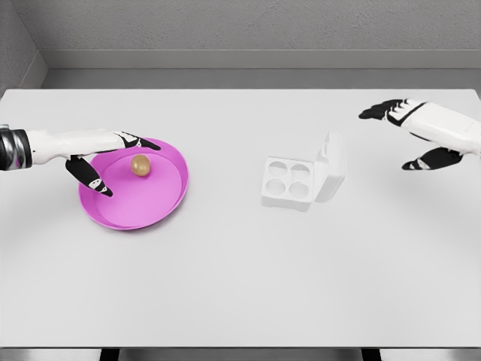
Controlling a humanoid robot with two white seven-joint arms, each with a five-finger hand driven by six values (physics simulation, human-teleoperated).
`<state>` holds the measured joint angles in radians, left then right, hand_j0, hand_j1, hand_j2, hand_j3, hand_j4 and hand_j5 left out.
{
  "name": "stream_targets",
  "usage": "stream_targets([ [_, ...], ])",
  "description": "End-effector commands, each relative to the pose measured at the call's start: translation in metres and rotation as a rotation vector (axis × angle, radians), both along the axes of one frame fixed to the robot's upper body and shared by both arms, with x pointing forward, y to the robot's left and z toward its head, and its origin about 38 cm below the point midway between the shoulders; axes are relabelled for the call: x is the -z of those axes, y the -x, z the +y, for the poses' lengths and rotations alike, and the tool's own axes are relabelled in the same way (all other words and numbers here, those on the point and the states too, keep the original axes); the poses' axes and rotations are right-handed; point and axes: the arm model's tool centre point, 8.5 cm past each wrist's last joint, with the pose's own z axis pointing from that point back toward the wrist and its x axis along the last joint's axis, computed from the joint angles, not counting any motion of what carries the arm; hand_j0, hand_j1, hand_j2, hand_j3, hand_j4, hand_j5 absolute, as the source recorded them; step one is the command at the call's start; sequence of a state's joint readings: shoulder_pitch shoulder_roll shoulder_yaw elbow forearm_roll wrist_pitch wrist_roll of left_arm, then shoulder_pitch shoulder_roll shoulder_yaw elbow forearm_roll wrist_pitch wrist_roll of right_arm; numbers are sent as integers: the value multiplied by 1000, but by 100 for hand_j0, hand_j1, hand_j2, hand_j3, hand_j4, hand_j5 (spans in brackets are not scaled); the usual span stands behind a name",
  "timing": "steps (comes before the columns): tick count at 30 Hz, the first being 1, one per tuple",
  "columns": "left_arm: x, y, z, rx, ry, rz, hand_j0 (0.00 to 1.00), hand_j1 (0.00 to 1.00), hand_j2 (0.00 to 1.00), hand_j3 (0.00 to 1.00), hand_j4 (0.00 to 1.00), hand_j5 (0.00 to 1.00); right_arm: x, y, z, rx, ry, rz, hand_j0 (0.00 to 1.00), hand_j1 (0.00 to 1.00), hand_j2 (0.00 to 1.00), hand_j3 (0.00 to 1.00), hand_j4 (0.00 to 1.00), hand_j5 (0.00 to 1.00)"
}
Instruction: Pack egg into the box and close the box lid
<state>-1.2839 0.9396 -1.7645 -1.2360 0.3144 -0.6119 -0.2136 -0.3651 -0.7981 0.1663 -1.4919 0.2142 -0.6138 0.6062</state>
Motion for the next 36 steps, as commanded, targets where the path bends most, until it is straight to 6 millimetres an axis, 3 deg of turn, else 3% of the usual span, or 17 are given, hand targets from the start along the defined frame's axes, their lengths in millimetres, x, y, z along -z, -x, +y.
stream_targets([
  [1, 0, -1, 0, -4, 5, 1, 100, 100, 100, 100, 100, 100, 4, 0, 6, -15, -1, 13, 100, 100, 100, 100, 100, 100],
  [11, 4, -9, 0, -18, -8, -2, 100, 100, 100, 100, 100, 100, 18, -8, 1, 36, -51, 29, 100, 100, 100, 100, 100, 100],
  [15, 4, -9, -1, -17, -8, -2, 79, 79, 79, 79, 79, 79, 18, -8, -3, 50, -2, 21, 100, 100, 100, 100, 100, 100],
  [17, 5, -14, -5, -14, -9, -5, 78, 78, 78, 78, 78, 78, 17, -9, -4, 57, -14, 16, 100, 100, 100, 100, 100, 100],
  [20, 12, -18, -11, -13, -10, 1, 79, 79, 79, 79, 79, 79, 26, -14, -22, 125, -61, 33, 100, 100, 100, 100, 100, 100],
  [25, 14, -20, -16, -10, -8, 0, 79, 79, 79, 79, 79, 79, 23, -15, -29, 151, 30, 15, 100, 100, 100, 100, 100, 100],
  [27, 13, -21, -16, -11, -8, -2, 79, 79, 79, 79, 79, 79, 0, -8, -37, 134, 116, -23, 100, 100, 100, 100, 100, 100],
  [36, 21, -22, -20, -8, -12, 9, 79, 79, 79, 79, 79, 79, 4, 3, -3, 12, 229, -27, 100, 100, 100, 100, 100, 100],
])
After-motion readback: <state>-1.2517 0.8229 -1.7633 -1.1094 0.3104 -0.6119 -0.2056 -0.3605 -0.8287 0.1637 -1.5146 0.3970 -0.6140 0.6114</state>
